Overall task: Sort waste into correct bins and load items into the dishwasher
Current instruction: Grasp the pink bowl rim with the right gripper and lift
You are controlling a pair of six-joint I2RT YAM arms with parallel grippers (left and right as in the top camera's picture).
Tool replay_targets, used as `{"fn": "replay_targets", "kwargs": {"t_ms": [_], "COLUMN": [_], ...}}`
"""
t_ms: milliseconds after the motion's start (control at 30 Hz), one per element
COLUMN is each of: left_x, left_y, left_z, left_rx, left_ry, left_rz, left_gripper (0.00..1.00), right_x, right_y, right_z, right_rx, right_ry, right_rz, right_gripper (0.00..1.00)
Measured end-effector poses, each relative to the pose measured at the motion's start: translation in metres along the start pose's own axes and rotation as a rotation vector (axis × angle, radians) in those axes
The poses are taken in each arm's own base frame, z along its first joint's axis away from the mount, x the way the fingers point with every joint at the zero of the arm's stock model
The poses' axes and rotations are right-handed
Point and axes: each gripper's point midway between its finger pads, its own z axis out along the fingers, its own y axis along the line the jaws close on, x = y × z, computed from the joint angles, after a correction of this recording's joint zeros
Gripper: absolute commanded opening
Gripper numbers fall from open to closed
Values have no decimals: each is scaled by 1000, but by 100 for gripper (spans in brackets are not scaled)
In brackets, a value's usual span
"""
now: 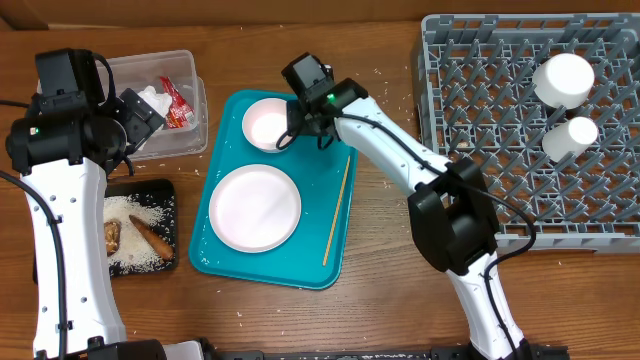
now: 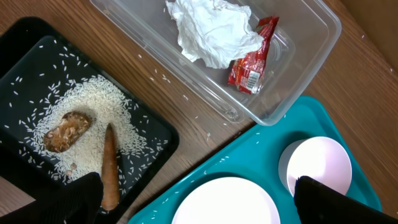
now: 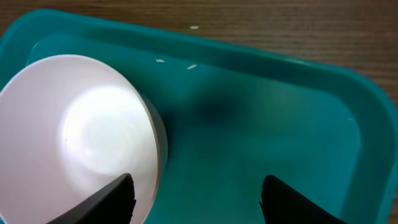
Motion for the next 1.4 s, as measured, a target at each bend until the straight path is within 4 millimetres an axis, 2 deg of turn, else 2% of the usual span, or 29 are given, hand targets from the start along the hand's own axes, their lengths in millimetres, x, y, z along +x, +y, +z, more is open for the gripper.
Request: {"fn": "replay_targets", "kwargs": {"t_ms": [67,300,433,633,767,867,1000,1167,1300,1400], "left_x": [0,0,0,0,0,0,0,0,0,0], "left_y": [0,0,0,0,0,0,0,0,0,0], "left_z": [0,0,0,0,0,0,0,0,0,0], "left_rx": [0,0,0,0,0,0,0,0,0,0], "left_ry": [0,0,0,0,0,0,0,0,0,0], "left_rz": [0,0,0,0,0,0,0,0,0,0], "left_gripper": [100,100,100,100,100,100,100,100,100,100], "right_x": [4,16,20,36,44,49,44,28,17,8], "right_y": [1,6,6,-9,-22,-39,-62,-77,-75,-57], "right_z": [3,12,12,10,8,6,-2,-16,-30,-44], "right_rx": [-8,-26,-26,39,79,116,154,166,142,52], "right_ry": [20,61,79,143,183,223,252,245,223,201], "right_rz": [9,23,29,37,54,76,114,153,164,160], "right_gripper": [58,57,45,34,34,34,34,38,39,39]}}
